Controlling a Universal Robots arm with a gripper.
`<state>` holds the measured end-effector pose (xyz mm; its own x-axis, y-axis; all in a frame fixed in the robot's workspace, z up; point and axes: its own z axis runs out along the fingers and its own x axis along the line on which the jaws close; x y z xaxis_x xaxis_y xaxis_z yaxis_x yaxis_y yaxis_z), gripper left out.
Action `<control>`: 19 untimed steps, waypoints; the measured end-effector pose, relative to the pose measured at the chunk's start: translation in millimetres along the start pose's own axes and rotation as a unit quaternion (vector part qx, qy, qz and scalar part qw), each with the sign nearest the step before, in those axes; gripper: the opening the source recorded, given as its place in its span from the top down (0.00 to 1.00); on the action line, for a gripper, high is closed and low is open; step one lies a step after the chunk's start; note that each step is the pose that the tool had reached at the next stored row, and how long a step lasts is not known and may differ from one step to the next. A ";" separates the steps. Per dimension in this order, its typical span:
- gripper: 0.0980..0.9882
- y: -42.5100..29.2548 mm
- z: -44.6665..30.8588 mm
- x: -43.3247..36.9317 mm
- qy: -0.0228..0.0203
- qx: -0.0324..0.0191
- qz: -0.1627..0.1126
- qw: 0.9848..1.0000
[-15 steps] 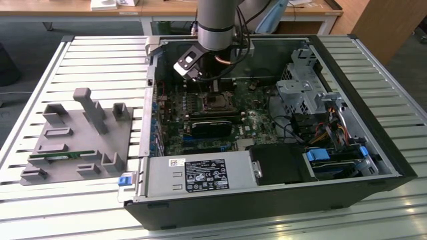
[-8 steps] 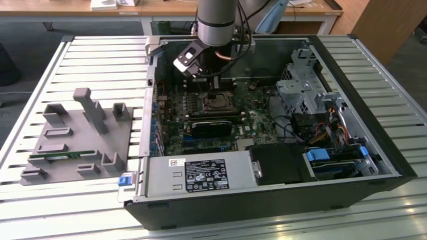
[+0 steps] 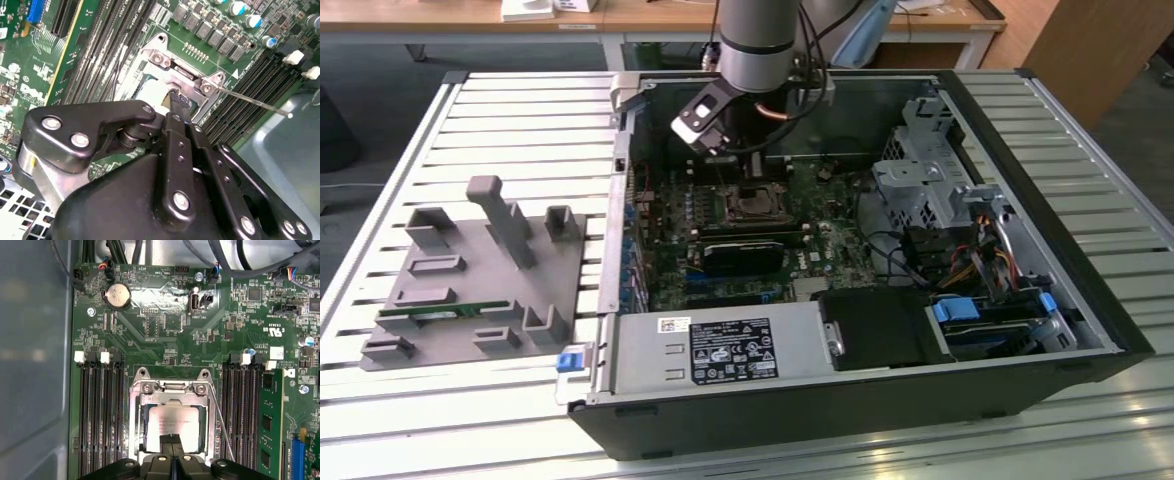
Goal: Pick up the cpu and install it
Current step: 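Close the cpu cover, then install the first cpu locking lever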
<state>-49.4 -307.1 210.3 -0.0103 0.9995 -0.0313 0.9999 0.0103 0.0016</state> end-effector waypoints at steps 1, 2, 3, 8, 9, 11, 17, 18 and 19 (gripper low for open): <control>0.99 0.5 0.0 0.0 0.000 0.000 0.000 1.000; 0.99 0.8 0.0 0.0 0.000 0.000 0.000 1.000; 0.99 1.1 0.0 0.0 0.000 0.000 0.000 1.000; 0.99 2.9 0.0 0.0 0.000 0.000 0.000 1.000; 0.99 2.9 0.0 0.0 0.000 0.000 0.000 1.000; 0.99 3.0 0.0 0.0 0.000 0.000 0.000 1.000; 0.99 3.0 -1.3 -0.1 0.000 0.000 0.000 1.000; 0.99 3.0 -1.5 0.0 0.000 0.000 0.000 1.000; 0.99 3.0 -1.6 0.0 0.000 0.000 0.000 1.000</control>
<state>-46.4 -307.0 212.0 -0.0103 0.9995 -0.0312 0.9999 0.0103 0.0017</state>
